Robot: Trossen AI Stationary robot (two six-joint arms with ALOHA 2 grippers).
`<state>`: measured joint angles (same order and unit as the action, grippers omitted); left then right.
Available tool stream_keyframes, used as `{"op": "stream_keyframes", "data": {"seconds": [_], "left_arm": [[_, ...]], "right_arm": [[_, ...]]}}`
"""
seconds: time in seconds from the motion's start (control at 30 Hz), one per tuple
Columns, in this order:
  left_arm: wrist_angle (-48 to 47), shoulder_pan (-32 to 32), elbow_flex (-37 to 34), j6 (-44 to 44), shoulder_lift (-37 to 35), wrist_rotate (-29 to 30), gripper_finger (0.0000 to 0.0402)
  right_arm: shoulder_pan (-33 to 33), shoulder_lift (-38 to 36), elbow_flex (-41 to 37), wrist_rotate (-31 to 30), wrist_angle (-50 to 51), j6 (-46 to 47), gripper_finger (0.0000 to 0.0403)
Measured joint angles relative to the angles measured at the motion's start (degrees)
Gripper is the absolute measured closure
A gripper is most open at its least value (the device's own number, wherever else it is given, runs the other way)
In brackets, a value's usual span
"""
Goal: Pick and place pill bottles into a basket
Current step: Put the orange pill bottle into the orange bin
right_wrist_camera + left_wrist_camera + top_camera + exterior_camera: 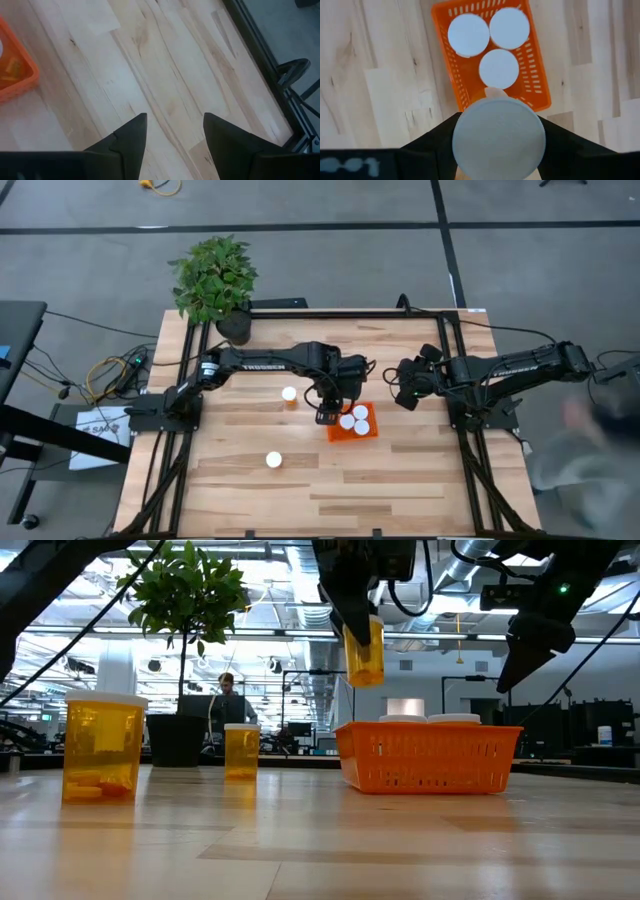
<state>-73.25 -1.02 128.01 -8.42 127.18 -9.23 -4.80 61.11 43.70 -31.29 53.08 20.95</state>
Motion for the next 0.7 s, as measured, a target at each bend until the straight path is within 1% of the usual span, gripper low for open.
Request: {"op": "stream_keyframes", "data": {"seconds": [0.33,0.7], "left_arm": [[0.4,0.6,0.0,0.6,0.2,0.7,0.0207],[-0.1,0.9,0.0,2.2,0.5,0.2,0.0207]], "right_arm": [[0.0,0.0,0.0,0.0,0.0,-0.2,0.0214],[0.0,0.0,0.0,0.1,0.0,-0.2,0.0214]]}}
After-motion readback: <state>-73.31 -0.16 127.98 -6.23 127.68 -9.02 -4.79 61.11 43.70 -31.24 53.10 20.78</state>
